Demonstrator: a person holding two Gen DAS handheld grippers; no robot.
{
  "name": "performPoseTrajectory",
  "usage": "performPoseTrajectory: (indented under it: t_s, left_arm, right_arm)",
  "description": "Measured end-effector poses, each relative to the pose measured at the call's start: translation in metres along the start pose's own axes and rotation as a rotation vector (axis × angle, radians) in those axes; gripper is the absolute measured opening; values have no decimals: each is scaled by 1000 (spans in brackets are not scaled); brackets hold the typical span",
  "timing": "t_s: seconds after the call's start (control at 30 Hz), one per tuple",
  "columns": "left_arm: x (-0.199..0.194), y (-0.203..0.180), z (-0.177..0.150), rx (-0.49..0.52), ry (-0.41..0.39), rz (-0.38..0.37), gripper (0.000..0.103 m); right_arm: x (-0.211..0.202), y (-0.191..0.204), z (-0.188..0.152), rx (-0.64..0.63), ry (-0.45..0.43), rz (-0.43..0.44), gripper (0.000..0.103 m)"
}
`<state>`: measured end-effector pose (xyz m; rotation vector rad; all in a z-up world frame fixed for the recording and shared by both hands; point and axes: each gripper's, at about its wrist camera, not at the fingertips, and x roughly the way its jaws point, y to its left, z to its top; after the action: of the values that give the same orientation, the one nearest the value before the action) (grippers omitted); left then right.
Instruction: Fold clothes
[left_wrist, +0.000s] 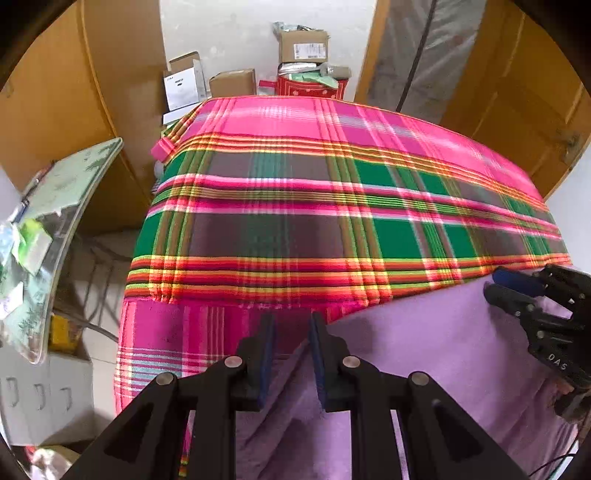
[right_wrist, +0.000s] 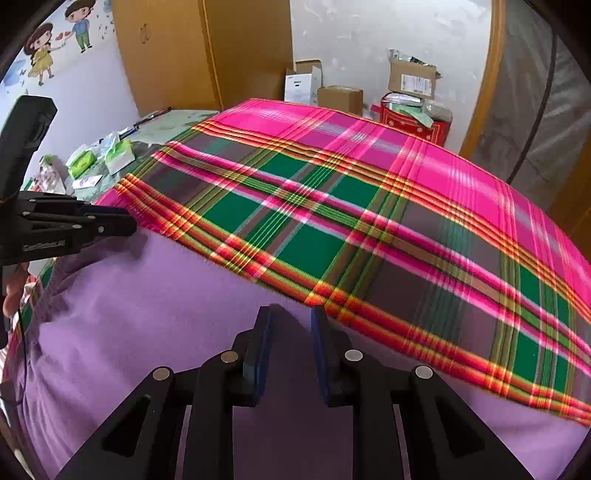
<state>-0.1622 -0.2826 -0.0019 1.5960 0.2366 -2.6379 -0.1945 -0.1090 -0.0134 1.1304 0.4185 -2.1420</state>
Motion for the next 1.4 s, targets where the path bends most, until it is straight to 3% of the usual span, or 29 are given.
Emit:
performPoseTrajectory:
  t_s: [0.13,0.2,0.3,0.57,0.8,1.0,1.2,1.4]
  left_arm:
    - [-15,8,-5,40,-20,-45,19]
    - [-20,12,-10,69,-18,-47,20]
    - [-26,20,-15,97,-15,-50,29]
    - [-22,19,-31,182,21,-15,31]
    - [-25,22,-33,206,13,-52,31]
    - [-25,25,-38,227,-18,-128,35]
    - [-26,15,-48,314,-53,-108,37]
    - [-25,26,-45,258,-59,-152,35]
  right_arm:
    - [-3,-1,2,-7,-9,19,27]
    - [-7,-2,1,-27,-10,35,34]
    - [-8,-1,-1,-53,-8,46,40]
    - [0,10,2,-90,-13,97,48]
    - [7,20,5,-141,-11,88,49]
    - [10,19,6,-144,-6,94,52]
    - [12,18,6,-149,-2,96,56]
    - [12,18,6,-157,3,92,56]
